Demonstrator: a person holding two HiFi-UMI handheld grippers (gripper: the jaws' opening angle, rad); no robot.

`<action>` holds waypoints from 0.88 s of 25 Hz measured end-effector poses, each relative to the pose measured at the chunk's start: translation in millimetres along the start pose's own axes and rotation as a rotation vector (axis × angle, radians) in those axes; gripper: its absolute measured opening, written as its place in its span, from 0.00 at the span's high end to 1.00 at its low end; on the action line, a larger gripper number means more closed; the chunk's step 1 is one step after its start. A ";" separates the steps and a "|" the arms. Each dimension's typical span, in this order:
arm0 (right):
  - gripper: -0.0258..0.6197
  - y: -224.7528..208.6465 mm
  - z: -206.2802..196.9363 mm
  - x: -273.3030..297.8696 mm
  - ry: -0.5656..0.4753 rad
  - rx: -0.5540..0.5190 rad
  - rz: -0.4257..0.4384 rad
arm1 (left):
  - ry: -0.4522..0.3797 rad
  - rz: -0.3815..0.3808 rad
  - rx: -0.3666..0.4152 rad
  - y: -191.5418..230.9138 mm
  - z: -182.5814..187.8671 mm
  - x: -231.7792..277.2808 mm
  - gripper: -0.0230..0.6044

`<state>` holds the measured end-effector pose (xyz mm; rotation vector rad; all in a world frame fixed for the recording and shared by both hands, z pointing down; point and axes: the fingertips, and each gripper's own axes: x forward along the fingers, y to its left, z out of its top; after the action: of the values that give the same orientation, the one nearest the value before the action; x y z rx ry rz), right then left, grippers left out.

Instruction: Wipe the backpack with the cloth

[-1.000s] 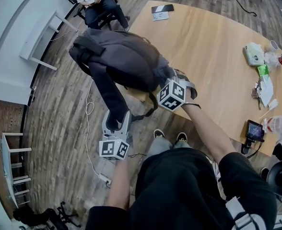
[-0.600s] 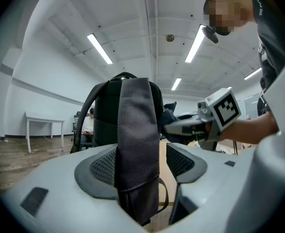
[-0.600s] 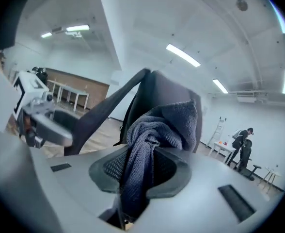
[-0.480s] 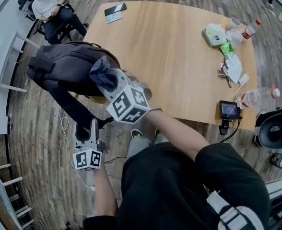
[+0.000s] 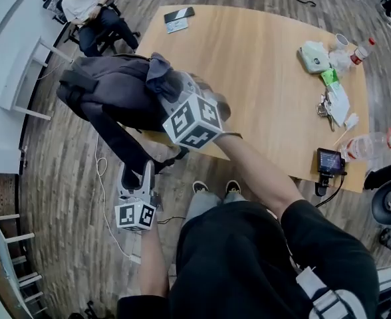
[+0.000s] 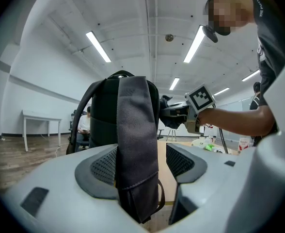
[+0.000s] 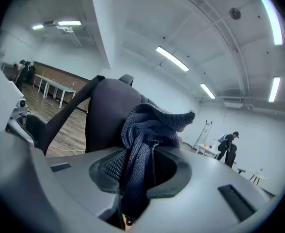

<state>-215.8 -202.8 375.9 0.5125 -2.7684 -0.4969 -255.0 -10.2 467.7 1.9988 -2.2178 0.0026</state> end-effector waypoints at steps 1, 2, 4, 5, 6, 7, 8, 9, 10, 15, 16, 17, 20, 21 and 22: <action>0.80 1.1 17.5 -5.4 -0.030 -0.043 -0.014 | -0.001 0.003 0.003 0.3 0.9 -2.1 0.46; 0.80 4.4 37.7 -10.5 -0.068 -0.085 -0.021 | -0.003 0.007 0.006 0.5 1.8 -4.1 0.46; 0.80 17.1 80.4 -19.7 -0.151 -0.170 -0.008 | -0.006 0.006 0.005 -0.4 2.0 -5.1 0.46; 0.80 27.1 99.4 -22.2 -0.183 -0.217 0.009 | -0.007 0.006 0.001 -0.7 1.6 -4.4 0.46; 0.80 37.8 113.9 -22.6 -0.202 -0.268 0.025 | -0.007 0.009 -0.005 -0.4 1.1 -3.5 0.46; 0.80 46.4 122.4 -21.7 -0.213 -0.309 0.034 | -0.007 0.013 -0.012 0.3 0.5 -2.9 0.46; 0.81 50.6 124.8 -20.2 -0.219 -0.324 0.036 | -0.008 0.018 -0.017 0.8 0.0 -3.1 0.46; 0.81 49.1 121.7 -18.2 -0.218 -0.303 0.036 | -0.010 0.021 -0.017 0.9 -0.2 -4.0 0.46; 0.81 41.8 114.2 -14.9 -0.207 -0.254 0.035 | -0.013 0.021 -0.011 0.8 0.2 -5.1 0.46; 0.81 -1.9 72.0 1.6 -0.183 0.009 0.033 | -0.024 0.037 0.026 7.9 9.0 -7.9 0.46; 0.81 -1.8 63.3 -1.2 -0.188 0.058 0.034 | -0.029 0.052 0.033 9.9 11.4 -11.1 0.46; 0.81 0.6 51.0 -4.7 -0.182 0.103 0.031 | -0.040 0.074 0.052 12.2 15.9 -16.0 0.46; 0.81 24.6 -7.8 -7.9 -0.093 0.245 0.062 | -0.106 0.167 0.160 18.0 42.6 -41.4 0.46; 0.81 41.3 -33.1 -4.3 -0.031 0.280 0.099 | -0.125 0.188 0.191 17.0 52.4 -50.6 0.46; 0.81 61.5 -58.8 1.3 0.039 0.300 0.143 | -0.140 0.197 0.216 13.5 61.0 -58.0 0.46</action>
<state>-215.4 -165.8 452.5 0.3787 -2.8286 -0.0383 -269.7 42.1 402.1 1.9245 -2.5960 0.1342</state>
